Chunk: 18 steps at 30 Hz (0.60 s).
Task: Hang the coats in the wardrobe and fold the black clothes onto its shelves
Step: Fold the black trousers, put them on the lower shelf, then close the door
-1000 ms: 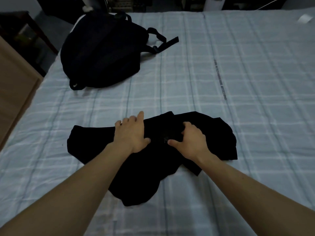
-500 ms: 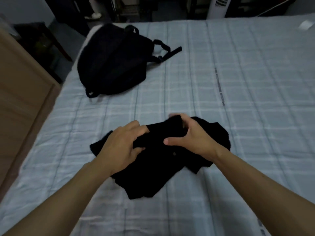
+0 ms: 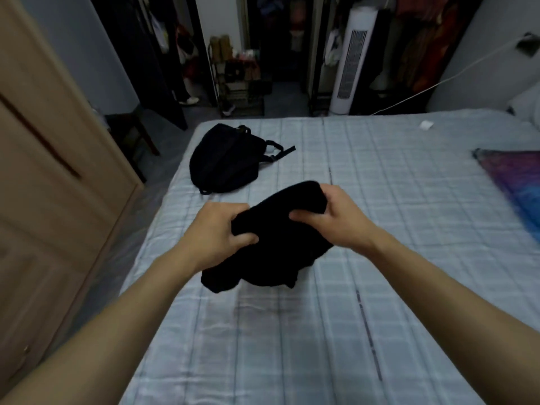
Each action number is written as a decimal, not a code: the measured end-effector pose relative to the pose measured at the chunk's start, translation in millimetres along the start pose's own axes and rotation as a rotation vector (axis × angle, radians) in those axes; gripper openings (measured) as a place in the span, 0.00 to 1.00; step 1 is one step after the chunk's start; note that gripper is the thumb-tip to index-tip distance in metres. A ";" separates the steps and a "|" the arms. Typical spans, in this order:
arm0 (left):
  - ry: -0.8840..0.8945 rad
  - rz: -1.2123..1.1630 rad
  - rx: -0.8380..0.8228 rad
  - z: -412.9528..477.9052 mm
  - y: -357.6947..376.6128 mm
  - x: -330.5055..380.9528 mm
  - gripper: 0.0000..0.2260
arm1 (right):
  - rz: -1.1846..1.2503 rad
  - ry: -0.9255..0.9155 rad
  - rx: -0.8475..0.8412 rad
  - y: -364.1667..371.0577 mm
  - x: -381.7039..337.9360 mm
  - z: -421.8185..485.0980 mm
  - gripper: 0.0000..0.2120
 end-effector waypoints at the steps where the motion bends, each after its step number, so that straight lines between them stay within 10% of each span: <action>1: -0.009 -0.030 -0.043 -13.7 -7.0 16.0 0.10 | 0.002 -0.010 0.015 -5.7 -19.0 -17.4 0.11; 10: 0.001 -0.362 -0.498 -134.4 -29.3 114.8 0.11 | -0.116 -0.120 0.093 -50.0 -131.4 -173.6 0.11; 18: -0.034 -0.313 -0.490 -225.8 -39.1 194.9 0.11 | -0.102 -0.128 0.186 -76.8 -154.3 -286.7 0.09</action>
Point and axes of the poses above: each hand's wrist, its own z-axis towards the middle knuckle, its own y-axis out of the palm, x = y × z, the point moved 1 cm from there along z, towards the middle knuckle, and after that the axes turned 9 degrees about -z, right-handed, at the moved point
